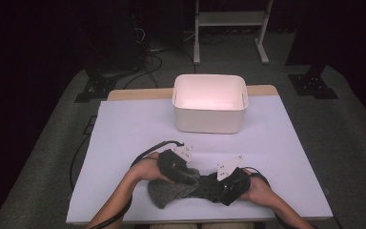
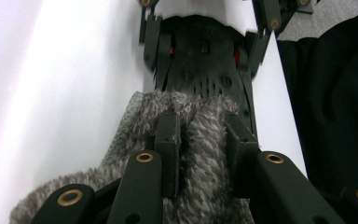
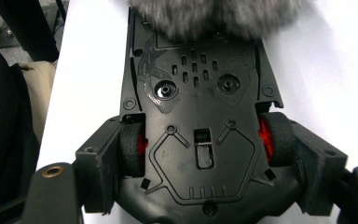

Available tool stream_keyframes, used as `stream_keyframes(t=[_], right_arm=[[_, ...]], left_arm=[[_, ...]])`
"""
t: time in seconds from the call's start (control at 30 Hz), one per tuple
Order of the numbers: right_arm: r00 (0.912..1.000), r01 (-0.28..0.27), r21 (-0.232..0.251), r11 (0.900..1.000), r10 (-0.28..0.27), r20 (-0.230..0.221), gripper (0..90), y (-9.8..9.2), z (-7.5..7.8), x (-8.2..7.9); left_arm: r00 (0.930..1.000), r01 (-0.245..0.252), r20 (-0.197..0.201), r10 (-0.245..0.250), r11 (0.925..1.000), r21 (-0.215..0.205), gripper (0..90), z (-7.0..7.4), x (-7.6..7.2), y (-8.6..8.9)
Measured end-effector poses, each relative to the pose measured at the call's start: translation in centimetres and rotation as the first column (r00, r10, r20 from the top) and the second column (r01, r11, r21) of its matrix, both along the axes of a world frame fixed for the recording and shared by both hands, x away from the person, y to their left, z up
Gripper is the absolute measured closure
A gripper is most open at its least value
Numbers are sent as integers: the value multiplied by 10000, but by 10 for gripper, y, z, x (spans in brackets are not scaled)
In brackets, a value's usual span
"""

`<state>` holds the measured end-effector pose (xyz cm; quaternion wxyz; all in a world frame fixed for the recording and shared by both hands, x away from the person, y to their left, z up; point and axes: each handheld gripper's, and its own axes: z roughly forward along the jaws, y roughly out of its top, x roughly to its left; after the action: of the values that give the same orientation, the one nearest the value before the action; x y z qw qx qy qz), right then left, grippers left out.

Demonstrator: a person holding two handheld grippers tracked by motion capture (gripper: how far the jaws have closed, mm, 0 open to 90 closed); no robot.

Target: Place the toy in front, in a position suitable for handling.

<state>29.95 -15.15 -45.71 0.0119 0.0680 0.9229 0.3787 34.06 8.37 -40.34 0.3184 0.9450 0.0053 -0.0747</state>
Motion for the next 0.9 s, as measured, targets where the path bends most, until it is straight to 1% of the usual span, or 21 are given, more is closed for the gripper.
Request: stream_keyframes(t=[0.07,0.13,0.2,0.27,0.37,0.47,0.57,0.63,0.67,0.7,0.83,0.9], right_arm=[[10000,-13,-9,10000,13,31,231,0,0,0],[10000,-3,4,10000,3,-41,231,0,-1,1],[10000,-12,28,10000,12,-50,231,-1,-1,1],[10000,-17,10,10000,17,-24,230,0,0,1],[10000,-7,3,10000,7,-30,230,0,0,1],[10000,-32,-54,10000,32,-16,231,1,0,0],[10000,-62,-37,10000,62,-5,231,1,0,1],[10000,-71,-44,10000,72,58,231,2,0,0],[9999,-110,-78,9999,111,122,230,3,0,1],[10000,-36,-64,10000,36,-2,230,4,1,0],[10000,-79,-67,9999,79,49,230,5,-1,0],[9999,-79,-58,10000,79,81,230,5,-1,0]], left_arm=[[9998,-192,15,192,9998,17,713,0,0,10],[9991,-418,12,418,9991,32,709,0,-1,20],[9979,-643,56,644,9978,-135,705,0,0,27],[9971,-760,82,761,9970,-131,704,0,0,30],[9966,-821,51,822,9965,-134,705,-1,2,29],[9975,-704,94,705,9975,-103,705,-1,3,22],[9985,-544,58,546,9982,-237,706,0,4,14],[9994,-327,59,328,9994,-107,705,-1,4,3],[9997,-222,61,223,9997,-114,705,-1,4,-1],[9999,-133,63,133,9998,-125,705,-1,4,-6],[9997,204,129,-202,9998,-92,704,-1,3,-25],[9991,368,188,-367,9993,-25,703,-1,3,-31]])
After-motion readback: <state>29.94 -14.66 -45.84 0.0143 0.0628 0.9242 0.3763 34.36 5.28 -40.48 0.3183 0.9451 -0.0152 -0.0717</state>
